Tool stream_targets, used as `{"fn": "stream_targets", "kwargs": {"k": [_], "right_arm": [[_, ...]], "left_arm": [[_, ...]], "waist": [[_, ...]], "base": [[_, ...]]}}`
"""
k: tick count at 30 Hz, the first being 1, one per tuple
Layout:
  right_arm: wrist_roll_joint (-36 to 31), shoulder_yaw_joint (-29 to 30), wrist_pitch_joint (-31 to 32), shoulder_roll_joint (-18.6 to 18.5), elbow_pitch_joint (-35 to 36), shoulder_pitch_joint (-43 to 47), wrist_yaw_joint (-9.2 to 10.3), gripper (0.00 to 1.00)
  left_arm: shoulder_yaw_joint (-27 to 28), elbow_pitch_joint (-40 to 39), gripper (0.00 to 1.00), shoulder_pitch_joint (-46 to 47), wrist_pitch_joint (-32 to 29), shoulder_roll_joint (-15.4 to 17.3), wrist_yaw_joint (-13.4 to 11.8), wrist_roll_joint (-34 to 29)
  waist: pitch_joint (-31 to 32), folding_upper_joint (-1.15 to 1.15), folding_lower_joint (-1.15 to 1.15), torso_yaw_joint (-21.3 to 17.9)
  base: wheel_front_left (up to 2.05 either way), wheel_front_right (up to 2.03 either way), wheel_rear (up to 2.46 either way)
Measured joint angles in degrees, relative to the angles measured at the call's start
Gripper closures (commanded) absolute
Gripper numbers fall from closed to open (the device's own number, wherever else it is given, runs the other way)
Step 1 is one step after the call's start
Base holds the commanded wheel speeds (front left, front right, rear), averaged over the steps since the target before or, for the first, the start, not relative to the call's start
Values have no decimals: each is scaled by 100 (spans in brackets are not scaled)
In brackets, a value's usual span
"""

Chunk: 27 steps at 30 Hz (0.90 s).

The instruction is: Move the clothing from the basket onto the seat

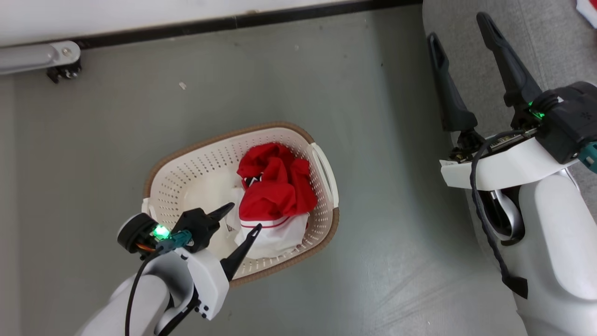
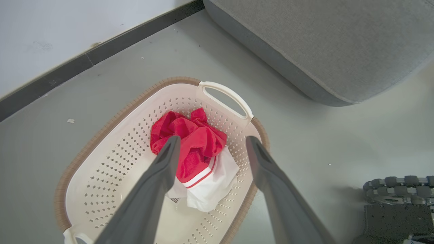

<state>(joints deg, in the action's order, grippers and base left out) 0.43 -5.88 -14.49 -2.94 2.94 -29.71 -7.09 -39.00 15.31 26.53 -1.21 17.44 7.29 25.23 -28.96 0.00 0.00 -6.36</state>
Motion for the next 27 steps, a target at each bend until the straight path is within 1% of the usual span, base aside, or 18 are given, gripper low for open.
{"fn": "stream_targets", "kwargs": {"k": [9, 17, 27], "right_arm": [[136, -214, -22, -22, 125, -415, 0, 0], [328, -436, -22, -40, 274, -840, 0, 0], [439, -745, -22, -48, 387, -1268, 0, 0]], "left_arm": [[-367, 245, 0, 587, -45, 108, 0, 25], [-676, 413, 0, 1110, -75, 252, 0, -115], [-983, 655, 0, 1594, -70, 257, 0, -214]], "waist": [[-544, 0, 0, -129], [-993, 0, 0, -227], [-1492, 0, 0, -319]], "base": [[0, 0, 0], [0, 0, 0], [0, 0, 0]]}}
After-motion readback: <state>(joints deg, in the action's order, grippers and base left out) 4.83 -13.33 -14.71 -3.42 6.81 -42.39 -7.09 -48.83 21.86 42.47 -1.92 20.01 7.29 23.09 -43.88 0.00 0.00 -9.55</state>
